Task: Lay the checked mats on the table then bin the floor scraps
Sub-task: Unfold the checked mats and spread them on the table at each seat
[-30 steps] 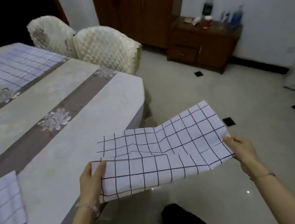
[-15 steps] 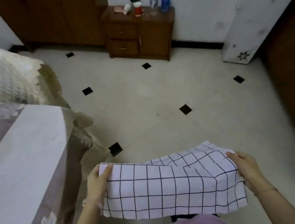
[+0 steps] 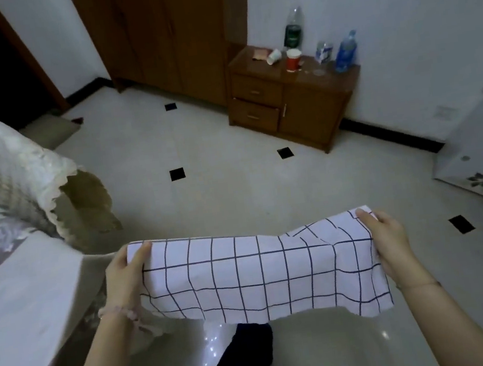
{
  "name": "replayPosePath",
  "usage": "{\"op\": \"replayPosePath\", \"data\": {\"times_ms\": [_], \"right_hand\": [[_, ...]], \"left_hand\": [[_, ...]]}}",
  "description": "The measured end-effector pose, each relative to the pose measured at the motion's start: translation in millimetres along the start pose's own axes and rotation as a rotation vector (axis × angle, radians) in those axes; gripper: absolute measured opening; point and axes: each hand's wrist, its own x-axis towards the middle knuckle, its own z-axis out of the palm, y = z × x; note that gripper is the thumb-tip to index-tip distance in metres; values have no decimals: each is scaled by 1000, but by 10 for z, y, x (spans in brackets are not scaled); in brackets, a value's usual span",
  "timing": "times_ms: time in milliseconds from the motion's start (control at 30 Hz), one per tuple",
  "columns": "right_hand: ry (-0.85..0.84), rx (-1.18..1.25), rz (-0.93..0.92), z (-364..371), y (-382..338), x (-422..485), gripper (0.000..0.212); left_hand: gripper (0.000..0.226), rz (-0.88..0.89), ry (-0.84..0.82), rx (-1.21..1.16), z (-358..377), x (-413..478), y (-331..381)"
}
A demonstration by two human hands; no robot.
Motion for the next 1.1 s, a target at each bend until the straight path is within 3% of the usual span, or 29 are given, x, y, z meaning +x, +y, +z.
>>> {"op": "replayPosePath", "data": {"times_ms": [300, 500, 833, 967, 1100], "right_hand": [[-177, -166, -5, 1072, -521, 1476, 12], [-306, -235, -77, 2101, -1258, 2408, 13], [-713, -153, -269, 4692, -2772, 3171, 16], [-952, -105, -309, 5863, -3158, 3014, 12], [-1214, -105, -356, 6942, -3508, 2530, 14]], "left_hand": [[8, -130, 129, -67, 427, 1199, 44], [9, -99, 285, -127, 439, 1931, 552], [10, 128, 758, -271, -74, 2534, 1720], [12, 200, 965, -389, -355, 2640, 1924], [8, 257, 1278, -380, -602, 2535, 2169]]}}
